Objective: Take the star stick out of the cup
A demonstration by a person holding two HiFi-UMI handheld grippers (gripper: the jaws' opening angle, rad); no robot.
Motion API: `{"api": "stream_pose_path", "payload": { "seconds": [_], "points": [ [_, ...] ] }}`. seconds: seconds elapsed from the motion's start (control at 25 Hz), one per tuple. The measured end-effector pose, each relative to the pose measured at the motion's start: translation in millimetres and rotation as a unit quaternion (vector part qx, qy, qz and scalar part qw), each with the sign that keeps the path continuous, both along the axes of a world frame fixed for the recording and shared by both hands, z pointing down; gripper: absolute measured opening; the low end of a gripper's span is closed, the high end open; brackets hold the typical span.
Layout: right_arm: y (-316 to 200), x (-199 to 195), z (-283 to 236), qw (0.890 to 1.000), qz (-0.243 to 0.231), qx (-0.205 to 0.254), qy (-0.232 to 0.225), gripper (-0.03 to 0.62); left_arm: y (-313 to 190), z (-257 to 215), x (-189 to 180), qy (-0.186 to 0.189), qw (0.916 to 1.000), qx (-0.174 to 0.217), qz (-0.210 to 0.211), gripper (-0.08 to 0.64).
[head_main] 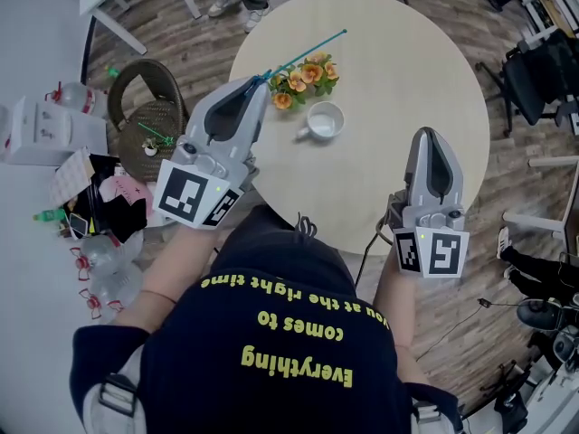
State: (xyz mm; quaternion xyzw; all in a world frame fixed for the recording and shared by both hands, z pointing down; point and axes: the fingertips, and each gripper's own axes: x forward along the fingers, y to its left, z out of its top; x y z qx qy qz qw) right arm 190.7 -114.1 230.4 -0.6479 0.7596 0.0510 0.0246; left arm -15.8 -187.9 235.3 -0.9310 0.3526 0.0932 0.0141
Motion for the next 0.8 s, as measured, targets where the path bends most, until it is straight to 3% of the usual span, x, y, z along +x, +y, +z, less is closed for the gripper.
{"api": "stream_pose_path", "payload": {
  "seconds": [0.8],
  "points": [
    [-1.8, 5.9, 2.7, 1.000, 0.024, 0.006, 0.005, 0.012, -7.2, 9.8, -0.7, 0.002, 0.9999, -0.011, 0.007, 0.015]
  ]
}}
